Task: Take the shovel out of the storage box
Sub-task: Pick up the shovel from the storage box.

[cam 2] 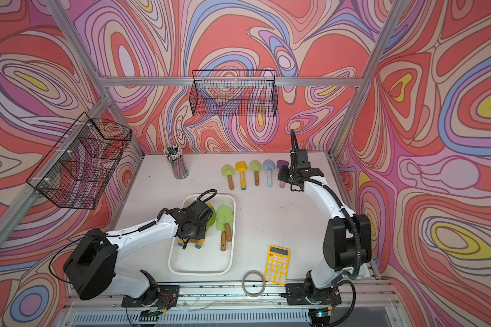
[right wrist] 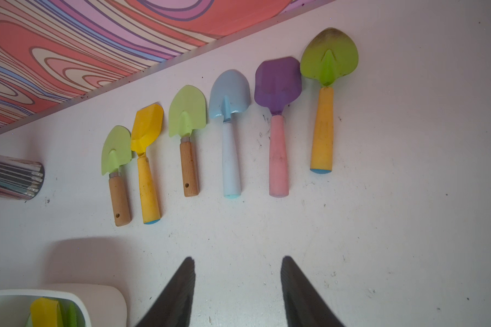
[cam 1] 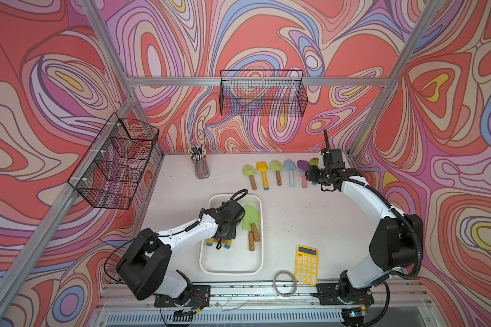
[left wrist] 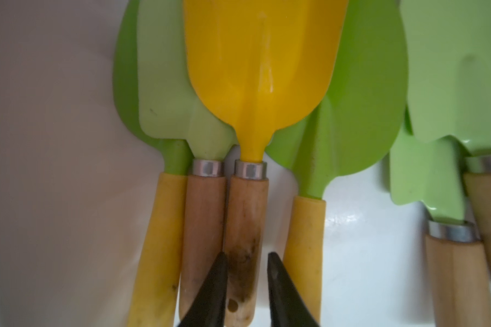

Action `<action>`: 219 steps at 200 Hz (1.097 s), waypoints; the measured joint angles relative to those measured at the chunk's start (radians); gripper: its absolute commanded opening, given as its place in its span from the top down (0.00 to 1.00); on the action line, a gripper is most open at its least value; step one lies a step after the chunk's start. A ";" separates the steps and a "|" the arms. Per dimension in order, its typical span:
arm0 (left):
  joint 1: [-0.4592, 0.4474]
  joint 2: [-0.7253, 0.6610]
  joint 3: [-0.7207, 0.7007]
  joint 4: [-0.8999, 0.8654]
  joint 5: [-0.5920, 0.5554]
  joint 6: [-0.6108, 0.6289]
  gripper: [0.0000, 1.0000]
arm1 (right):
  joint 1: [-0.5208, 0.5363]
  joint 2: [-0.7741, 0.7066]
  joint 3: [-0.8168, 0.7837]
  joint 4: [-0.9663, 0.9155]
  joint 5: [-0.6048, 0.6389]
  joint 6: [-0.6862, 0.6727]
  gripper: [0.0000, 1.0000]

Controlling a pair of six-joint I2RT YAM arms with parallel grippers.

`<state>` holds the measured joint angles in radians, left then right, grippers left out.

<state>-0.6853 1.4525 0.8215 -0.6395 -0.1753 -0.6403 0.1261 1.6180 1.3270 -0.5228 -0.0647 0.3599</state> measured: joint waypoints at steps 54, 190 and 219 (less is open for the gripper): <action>0.000 0.011 -0.037 0.022 0.029 -0.011 0.69 | 0.002 -0.001 -0.005 0.000 0.000 0.000 0.49; -0.002 -0.055 -0.032 -0.006 0.043 -0.025 1.00 | 0.019 -0.062 -0.031 0.007 -0.004 0.002 0.49; 0.000 -0.132 0.024 -0.033 0.048 -0.016 1.00 | 0.021 -0.100 -0.051 0.013 -0.042 0.013 0.49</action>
<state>-0.6853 1.3201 0.8455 -0.6724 -0.1272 -0.6567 0.1471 1.5181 1.2762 -0.5098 -0.1066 0.3725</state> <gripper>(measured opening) 0.231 0.509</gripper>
